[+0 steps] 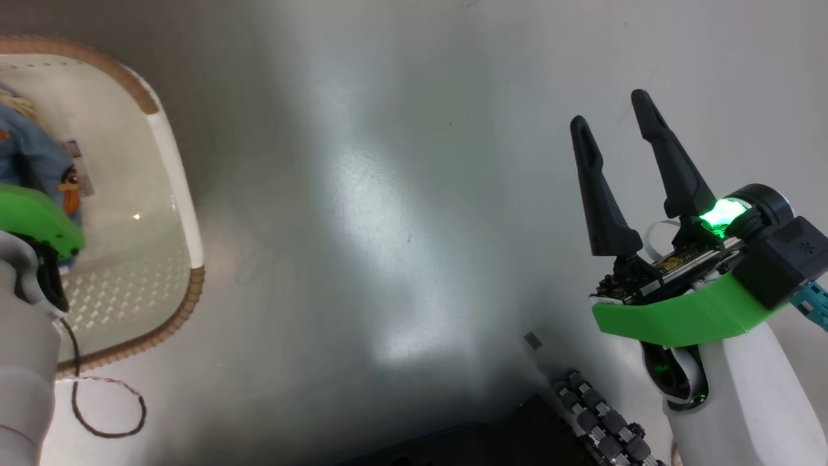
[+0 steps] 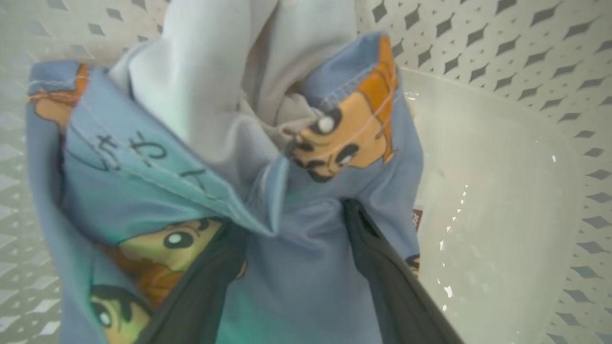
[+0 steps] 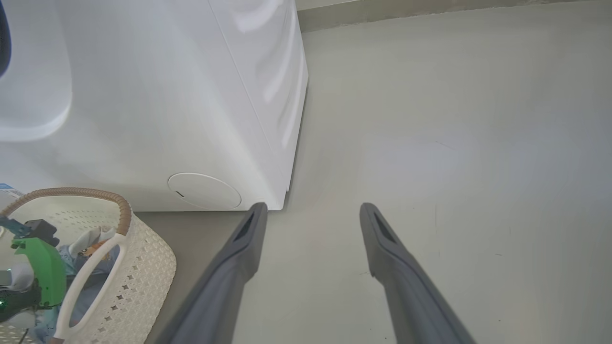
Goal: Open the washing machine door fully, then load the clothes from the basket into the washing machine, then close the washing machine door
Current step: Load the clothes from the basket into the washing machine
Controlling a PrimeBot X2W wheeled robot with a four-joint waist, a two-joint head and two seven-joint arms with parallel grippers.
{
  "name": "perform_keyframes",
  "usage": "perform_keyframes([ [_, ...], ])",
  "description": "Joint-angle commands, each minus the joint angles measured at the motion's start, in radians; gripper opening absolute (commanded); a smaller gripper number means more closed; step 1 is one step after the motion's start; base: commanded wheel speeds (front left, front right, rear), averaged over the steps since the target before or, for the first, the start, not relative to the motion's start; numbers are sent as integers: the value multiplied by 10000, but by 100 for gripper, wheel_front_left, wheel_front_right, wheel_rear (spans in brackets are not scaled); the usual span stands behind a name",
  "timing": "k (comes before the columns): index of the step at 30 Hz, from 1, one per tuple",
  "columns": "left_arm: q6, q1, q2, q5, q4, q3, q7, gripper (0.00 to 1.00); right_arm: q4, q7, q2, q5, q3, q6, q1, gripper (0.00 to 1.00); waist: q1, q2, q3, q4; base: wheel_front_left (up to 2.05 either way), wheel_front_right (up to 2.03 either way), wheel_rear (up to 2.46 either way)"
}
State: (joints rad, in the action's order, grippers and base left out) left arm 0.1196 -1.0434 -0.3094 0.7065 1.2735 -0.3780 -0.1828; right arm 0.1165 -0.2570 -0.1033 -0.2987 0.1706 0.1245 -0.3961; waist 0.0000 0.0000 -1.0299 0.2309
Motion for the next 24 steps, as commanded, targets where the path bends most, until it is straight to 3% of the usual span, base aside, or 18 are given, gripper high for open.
perform_keyframes([
  [1, 62, 192, -403, -12, 87, 162, 52, 100, 209, -47, 4, -83, 220, 62, 210, 100, 0, 0, -110, 113, 0, 0, 0],
  [3, -8, 176, -381, 54, 98, 177, 207, 95, 183, -47, 9, -112, 245, 62, 187, 100, 0, 0, -106, 145, 0, 0, 0],
  [5, -75, 198, -327, 125, 109, 188, 412, 0, 159, -47, 11, -127, 243, 62, 167, 100, 0, 0, -76, 156, 0, 0, 0],
  [14, -23, 396, -3, 257, 136, 150, 554, 0, 124, -47, -45, -60, 100, 62, 203, 100, 0, 0, 205, -52, 0, 0, 0],
  [24, -150, 725, 508, 99, -42, -88, -455, 0, 139, -47, -202, 16, -63, 62, 410, 100, 0, 0, 941, -541, 0, 0, 0],
])
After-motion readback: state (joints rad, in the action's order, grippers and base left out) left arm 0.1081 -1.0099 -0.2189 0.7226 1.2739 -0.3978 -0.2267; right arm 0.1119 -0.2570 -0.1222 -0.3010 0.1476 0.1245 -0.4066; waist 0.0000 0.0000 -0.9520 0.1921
